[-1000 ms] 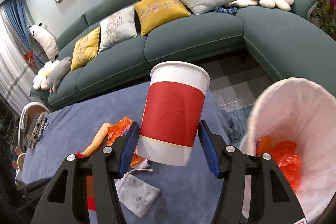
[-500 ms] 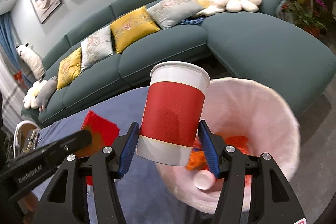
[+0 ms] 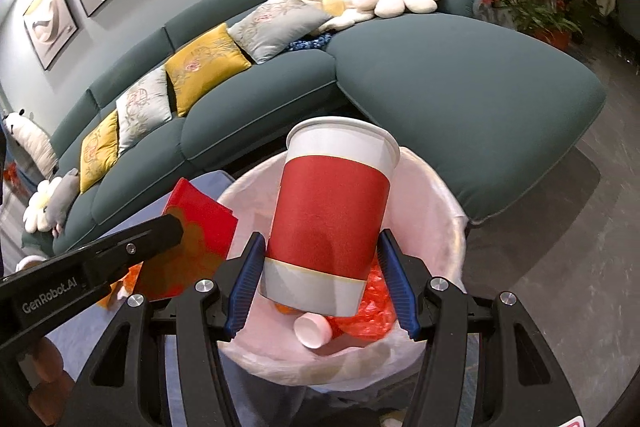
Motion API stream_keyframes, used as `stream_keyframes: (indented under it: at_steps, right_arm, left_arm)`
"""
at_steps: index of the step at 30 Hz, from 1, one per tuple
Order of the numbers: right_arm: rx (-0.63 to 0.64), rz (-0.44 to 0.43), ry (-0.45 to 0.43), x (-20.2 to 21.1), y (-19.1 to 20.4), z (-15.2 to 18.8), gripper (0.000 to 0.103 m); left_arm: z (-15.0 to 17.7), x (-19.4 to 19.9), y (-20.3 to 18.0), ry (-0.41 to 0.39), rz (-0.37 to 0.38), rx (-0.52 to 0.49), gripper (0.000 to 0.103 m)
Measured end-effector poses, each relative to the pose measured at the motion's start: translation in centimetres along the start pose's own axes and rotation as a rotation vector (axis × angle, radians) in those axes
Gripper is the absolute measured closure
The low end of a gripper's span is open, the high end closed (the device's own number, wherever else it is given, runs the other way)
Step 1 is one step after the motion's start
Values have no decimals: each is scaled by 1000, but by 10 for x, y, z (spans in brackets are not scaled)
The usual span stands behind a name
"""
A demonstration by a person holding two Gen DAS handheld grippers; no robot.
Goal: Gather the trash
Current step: 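Carry envelope and cup over the wastebasket and open both tools to drop them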
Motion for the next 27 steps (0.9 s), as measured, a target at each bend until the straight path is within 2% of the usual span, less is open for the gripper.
stream_keyframes:
  at_steps: [10,12,13,14,16,27]
  right_arm:
    - [-15,8,7,-6,-8,2,46]
    - [-18,4,11,-8,-8,2,45]
    - [-20,6,13,-9,-8,2,45]
    - [-20,10,13,-10,-7,2,45]
    - [-19,6,10,-9,-7,1,45]
    - [1,-5,18,-12,6,0,45]
  left_arm:
    - [-2,-18,-6,38,19,0,98]
    - [-3,-21,-3,45,10,14,87]
    - [-3,-21,-1,48,5,21,73]
    - [-3,-20,-1,45,1,29,64]
    - [-3,-18,3,35,-11,42,57]
    - [0,-14,24,45,-39,86,56]
Point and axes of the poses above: each gripper's, at about its wrist camera, not at the fingertips, and x roughly against the way its jaws point, y to its left, z to its underside, the point moved 4 cm from there along -x, roughly the way its jaws point, and after that the axes turned 14 degrees about -z, right-handed, at the moved point
